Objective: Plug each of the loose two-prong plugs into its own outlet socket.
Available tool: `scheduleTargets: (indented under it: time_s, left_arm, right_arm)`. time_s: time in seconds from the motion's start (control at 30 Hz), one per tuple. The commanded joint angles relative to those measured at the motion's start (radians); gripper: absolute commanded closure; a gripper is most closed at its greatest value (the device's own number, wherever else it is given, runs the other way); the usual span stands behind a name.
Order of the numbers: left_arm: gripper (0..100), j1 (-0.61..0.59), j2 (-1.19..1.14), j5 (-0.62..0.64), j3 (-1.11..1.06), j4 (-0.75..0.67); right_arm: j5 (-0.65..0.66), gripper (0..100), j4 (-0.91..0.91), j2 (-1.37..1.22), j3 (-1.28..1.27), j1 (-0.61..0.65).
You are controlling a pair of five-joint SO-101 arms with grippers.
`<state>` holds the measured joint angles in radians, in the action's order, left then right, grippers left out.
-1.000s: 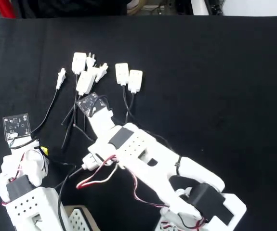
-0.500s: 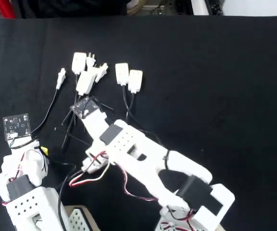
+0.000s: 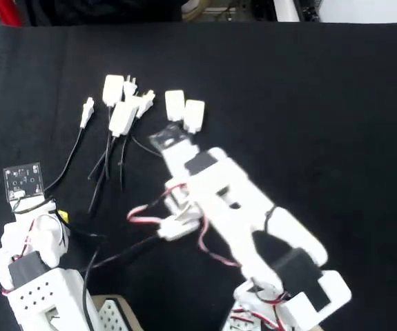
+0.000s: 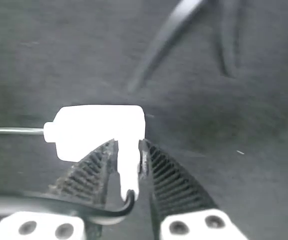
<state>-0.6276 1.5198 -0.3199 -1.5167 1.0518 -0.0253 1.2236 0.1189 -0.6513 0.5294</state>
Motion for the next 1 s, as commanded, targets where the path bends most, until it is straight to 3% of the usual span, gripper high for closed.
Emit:
scheduleTargets:
  time_s: [0.0,0.23,0.6,0.77,0.97]
  left_arm:
    - [80,-0.001,0.008,-0.009,0.007,0.002]
    - [80,-0.001,0.008,-0.009,0.007,0.0]
    - [80,-0.001,0.008,-0.008,0.008,0.002]
    - [80,0.001,0.008,-0.006,0.01,0.003]
    - [80,0.001,0.008,-0.005,0.01,0.002]
  right_arm:
    - [0.069,98.6,0.029,0.044,0.015,-0.147]
    - [0.307,98.6,0.021,0.048,0.022,-0.5]
    - [0.687,98.6,-0.163,0.039,0.116,-1.002]
    - [0.764,98.5,-0.235,0.039,0.111,-1.097]
    - [0.772,98.2,-0.264,0.039,0.117,-1.097]
